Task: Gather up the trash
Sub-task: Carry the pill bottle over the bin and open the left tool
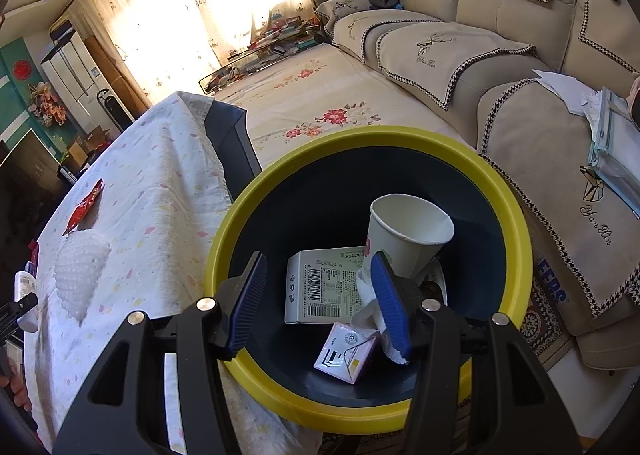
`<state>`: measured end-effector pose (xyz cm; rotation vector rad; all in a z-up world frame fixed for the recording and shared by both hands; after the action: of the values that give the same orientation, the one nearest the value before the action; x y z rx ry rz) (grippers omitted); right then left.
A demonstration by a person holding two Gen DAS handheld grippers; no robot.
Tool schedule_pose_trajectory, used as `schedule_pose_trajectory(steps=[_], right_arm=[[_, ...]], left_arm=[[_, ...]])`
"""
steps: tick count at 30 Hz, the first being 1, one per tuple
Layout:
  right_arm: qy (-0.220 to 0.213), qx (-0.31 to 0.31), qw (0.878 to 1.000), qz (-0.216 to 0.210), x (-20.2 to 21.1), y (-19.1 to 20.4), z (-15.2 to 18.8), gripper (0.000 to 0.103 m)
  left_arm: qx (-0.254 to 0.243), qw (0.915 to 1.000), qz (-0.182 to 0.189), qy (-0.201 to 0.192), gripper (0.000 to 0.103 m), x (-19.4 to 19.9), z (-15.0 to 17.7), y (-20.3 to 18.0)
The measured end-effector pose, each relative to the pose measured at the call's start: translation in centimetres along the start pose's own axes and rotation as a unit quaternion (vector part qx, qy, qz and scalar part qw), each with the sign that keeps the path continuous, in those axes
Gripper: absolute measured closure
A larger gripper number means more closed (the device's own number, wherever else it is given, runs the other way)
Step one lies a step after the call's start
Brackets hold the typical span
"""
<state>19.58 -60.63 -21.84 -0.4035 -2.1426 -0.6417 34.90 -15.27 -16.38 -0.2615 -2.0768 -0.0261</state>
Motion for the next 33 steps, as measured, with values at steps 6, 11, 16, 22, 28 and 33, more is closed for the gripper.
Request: schedule_pose_trajectory(steps=[6, 11, 16, 22, 28, 33], right_arm=[[-0.007, 0.002, 1.0, -0.002, 0.9, -0.1, 0.0, 0.051], [-0.018, -0.003, 1.0, -0.001, 2.1, -1.0, 0.1, 0.051], [-0.028, -0.015, 0.999, 0.001, 3.4, -2.7, 0.1, 0.051], [-0.038, -0.04, 0.998, 0.008, 4.7, -5.8, 0.3, 0.051], [-0.043, -0.066, 0.997, 0.017, 5.6, -9.3, 0.7, 0.051], [-0.044, -0.086, 0.995, 0.025, 6.1, -11.9, 1.2, 0.051]], left_arm=[[-0.053, 0.9979, 0.027, -0.024, 0.05, 3.8, 1.6, -3.9], [-0.093, 0.9934, 0.059, -0.032, 0.05, 5.5, 2.3, -8.0], [-0.136, 0.9867, 0.085, -0.03, 0.05, 6.0, 2.9, -12.8], [-0.184, 0.9765, 0.11, -0.021, 0.05, 5.7, 3.2, -19.0], [-0.234, 0.9626, 0.136, -0.001, 0.05, 4.3, 3.6, -25.8], [-0.275, 0.9497, 0.149, 0.014, 0.05, 2.3, 4.1, -31.6]])
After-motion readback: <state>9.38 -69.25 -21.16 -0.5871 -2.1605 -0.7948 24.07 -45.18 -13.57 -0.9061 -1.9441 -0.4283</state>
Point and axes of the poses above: each gripper's, at about its wrist camera, not at the fingertips, and x roughly against the way its jaws point, y to its left, z to its underside, the point moved 1 cm from there along -x, roughly the way its jaws point, and after that the axes turned 7 degrees about y, right-handed, at the moved point
